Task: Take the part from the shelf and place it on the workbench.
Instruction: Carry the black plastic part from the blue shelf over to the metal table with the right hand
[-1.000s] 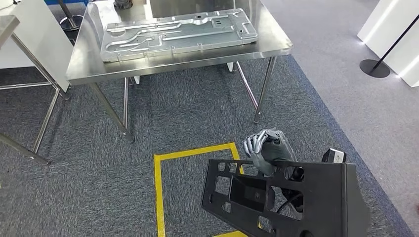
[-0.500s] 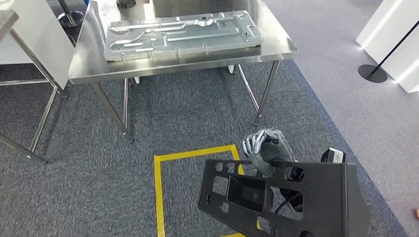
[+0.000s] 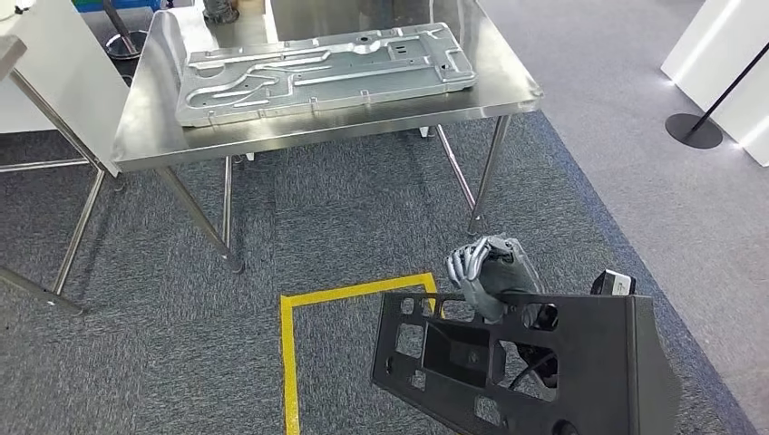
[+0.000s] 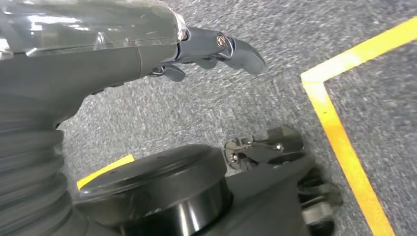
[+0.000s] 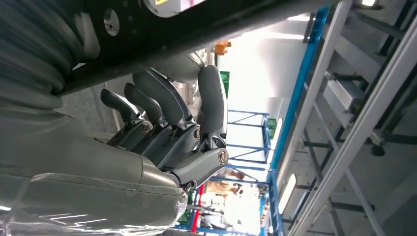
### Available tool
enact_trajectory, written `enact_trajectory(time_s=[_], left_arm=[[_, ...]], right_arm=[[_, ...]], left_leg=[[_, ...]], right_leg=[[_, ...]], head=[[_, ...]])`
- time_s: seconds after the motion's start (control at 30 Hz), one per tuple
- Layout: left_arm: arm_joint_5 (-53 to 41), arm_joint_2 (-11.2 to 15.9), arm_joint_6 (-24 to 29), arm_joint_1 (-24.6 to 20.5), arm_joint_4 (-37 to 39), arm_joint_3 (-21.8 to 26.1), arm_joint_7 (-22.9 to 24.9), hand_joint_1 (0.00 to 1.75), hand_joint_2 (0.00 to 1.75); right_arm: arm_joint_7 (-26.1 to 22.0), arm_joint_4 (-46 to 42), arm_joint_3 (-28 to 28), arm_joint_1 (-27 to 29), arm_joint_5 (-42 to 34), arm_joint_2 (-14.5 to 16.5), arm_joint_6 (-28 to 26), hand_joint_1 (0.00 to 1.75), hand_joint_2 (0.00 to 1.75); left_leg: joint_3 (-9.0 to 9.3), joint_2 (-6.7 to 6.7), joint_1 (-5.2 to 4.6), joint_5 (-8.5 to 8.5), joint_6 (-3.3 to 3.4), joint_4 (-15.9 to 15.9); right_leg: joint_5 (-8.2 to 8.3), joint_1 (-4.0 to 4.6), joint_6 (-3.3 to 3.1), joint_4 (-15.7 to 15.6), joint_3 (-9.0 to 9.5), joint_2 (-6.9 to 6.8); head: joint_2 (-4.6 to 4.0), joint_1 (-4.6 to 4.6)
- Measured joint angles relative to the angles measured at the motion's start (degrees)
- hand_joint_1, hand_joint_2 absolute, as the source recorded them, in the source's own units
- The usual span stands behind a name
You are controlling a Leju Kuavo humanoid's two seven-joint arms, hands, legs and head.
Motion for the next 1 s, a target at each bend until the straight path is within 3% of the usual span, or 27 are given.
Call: enact_trajectory(time_s=[0.07, 0.1, 0.13, 0.17, 0.23, 0.27, 0.3, 0.43, 0.5, 0.57, 0.6, 0.63, 0.67, 0.73, 0.8, 0.93, 1.0], left_arm=[[0.1, 0.0, -0.01, -0.06, 0.0, 0.01, -0.08, 0.0, 1.75], [0.13, 0.01, -0.01, -0.14, 0.0, 0.02, -0.08, 0.0, 1.75], [0.14, 0.02, -0.01, -0.19, 0.0, 0.02, -0.07, 0.0, 1.75], [0.11, 0.03, -0.01, -0.22, 0.0, 0.02, -0.03, 0.0, 1.75], [0.08, 0.07, 0.03, -0.01, 0.0, 0.03, 0.03, 0.0, 1.75], [0.04, 0.09, 0.06, 0.08, 0.0, 0.02, 0.02, 0.0, 1.75], [0.0, 0.11, 0.09, 0.13, 0.0, 0.02, 0.02, 0.0, 1.75], [-0.09, 0.19, 0.16, 0.29, 0.0, 0.02, -0.02, 0.0, 1.75], [-0.1, 0.15, 0.16, 0.26, 0.0, 0.02, -0.02, 0.0, 1.75], [-0.11, 0.14, 0.16, 0.22, 0.0, 0.01, -0.02, 0.0, 1.75], [-0.11, 0.14, 0.16, 0.27, 0.0, 0.02, -0.02, 0.0, 1.75], [-0.11, 0.13, 0.16, 0.36, 0.0, 0.02, -0.02, 0.0, 1.75], [-0.11, 0.13, 0.15, 0.43, 0.0, 0.03, -0.02, 0.0, 1.75], [-0.1, 0.13, 0.14, 0.49, 0.0, 0.02, -0.01, 0.0, 1.75], [-0.09, 0.14, 0.14, 0.35, 0.0, 0.01, 0.0, 0.0, 1.75], [-0.07, 0.17, 0.14, 0.31, 0.0, 0.01, -0.06, 0.0, 1.75], [-0.07, 0.17, 0.14, 0.2, 0.0, 0.01, -0.1, 0.0, 1.75]], right_arm=[[0.0, 0.01, 0.0, 0.16, -0.02, 0.0, 0.01, 1.75, 1.75], [0.0, 0.02, 0.0, 0.26, -0.02, 0.0, 0.02, 1.75, 1.75], [0.0, 0.03, 0.0, 0.32, -0.02, 0.0, 0.02, 1.75, 1.75], [0.0, 0.03, 0.0, 0.36, -0.02, 0.0, 0.03, 1.75, 1.75], [0.0, 0.03, 0.0, 0.35, -0.02, 0.0, 0.02, 1.75, 1.75], [0.01, 0.04, 0.0, 0.33, -0.02, 0.0, 0.02, 1.75, 1.75], [0.01, 0.04, 0.0, 0.33, -0.04, 0.0, 0.01, 1.75, 1.75], [-0.01, 0.0, 0.02, 0.33, -0.15, 0.03, -0.02, 1.75, 1.75], [-0.03, -0.06, 0.01, 0.23, -0.19, 0.08, -0.05, 1.75, 1.75], [-0.02, -0.1, 0.0, 0.35, -0.21, 0.11, -0.08, 1.75, 1.75], [-0.02, -0.1, 0.0, 0.47, -0.22, 0.11, -0.08, 1.75, 1.75], [-0.01, -0.1, 0.0, 0.58, -0.22, 0.11, -0.08, 1.75, 1.75], [-0.01, -0.1, 0.0, 0.62, -0.22, 0.11, -0.08, 1.75, 1.75], [0.0, -0.09, 0.0, 0.63, -0.22, 0.11, -0.08, 1.75, 1.75], [0.01, -0.03, 0.02, 0.58, -0.21, 0.13, -0.07, 1.75, 1.75], [-0.01, 0.03, 0.04, 0.6, -0.29, -0.01, -0.03, 1.75, 1.75], [0.0, 0.02, 0.04, 0.4, -0.29, -0.28, -0.01, 1.75, 1.75]], left_leg=[[-4.88, 0.0, 0.02, -2.68, -0.21, 8.2], [-6.82, 0.0, 0.01, -2.79, -0.2, 10.8], [-7.74, 0.0, -0.01, -1.66, -0.1, 11.22], [-7.52, 0.0, -0.04, 0.59, 0.14, 9.31], [-5.04, -0.01, -0.31, 5.77, 0.98, 1.83], [-3.78, 0.01, -0.51, 7.19, 1.43, -1.44], [-2.98, 0.03, -0.71, 7.73, 1.78, -3.48], [-1.35, -0.12, -0.6, 7.3, 2.79, -5.95], [-0.21, -0.13, -0.28, 7.12, 3.22, -6.67], [0.39, -0.13, -0.26, 6.6, 3.38, -6.76], [0.72, -0.14, -0.24, 6.26, 3.32, -6.75], [1.13, -0.16, -0.19, 5.89, 3.2, -6.73], [1.71, -0.18, -0.09, 5.45, 3.01, -6.71], [2.99, -0.21, 0.18, 4.37, 2.4, -6.64], [3.73, -0.23, 0.26, 3.33, 1.54, -6.42], [4.2, -0.07, 0.25, 2.26, 0.07, -4.81], [2.24, 0.0, 0.39, 0.57, -0.31, -0.61]], right_leg=[[-0.7, 0.18, -0.34, -0.01, 0.74, -0.08], [-1.1, 0.29, -0.4, -0.01, 1.2, -0.09], [-1.52, 0.38, -0.41, 0.0, 1.75, -0.06], [-1.98, 0.47, -0.41, 0.0, 2.42, -0.01], [-2.97, 0.64, -0.26, -0.06, 3.81, 0.11], [-3.38, 0.7, -0.04, -0.11, 4.27, 0.19], [-3.66, 0.72, 0.24, -0.27, 4.56, 0.21], [-3.62, 0.58, 1.48, 0.79, 4.67, 0.06], [-5.56, 0.43, 1.98, 5.12, 2.29, 0.07], [-8.18, 0.16, 2.61, 12.37, -2.52, 0.07], [-8.58, -0.04, 2.85, 14.97, -4.7, 0.06], [-7.83, -0.22, 3.04, 15.67, -5.98, 0.04], [-5.81, -0.43, 3.24, 14.1, -6.12, 0.02], [-0.32, -0.78, 3.65, 6.89, -3.94, 0.0], [1.27, -0.67, 3.22, 1.68, -2.28, -0.13], [0.73, -0.36, 0.92, 1.17, -1.49, -0.05], [0.18, -0.25, 0.18, 1.08, -0.73, -0.04]], head=[[0.0, 0.0], [0.0, 0.0], [0.0, 0.0], [0.0, 0.0], [0.0, 0.01], [0.0, 0.0], [0.0, 0.0], [0.0, 0.0], [0.0, 0.0], [0.0, 0.0], [0.0, 0.0], [0.0, 0.0], [0.0, 0.0], [0.0, 0.01], [0.0, 0.01], [0.0, 0.01], [0.0, 0.0]])
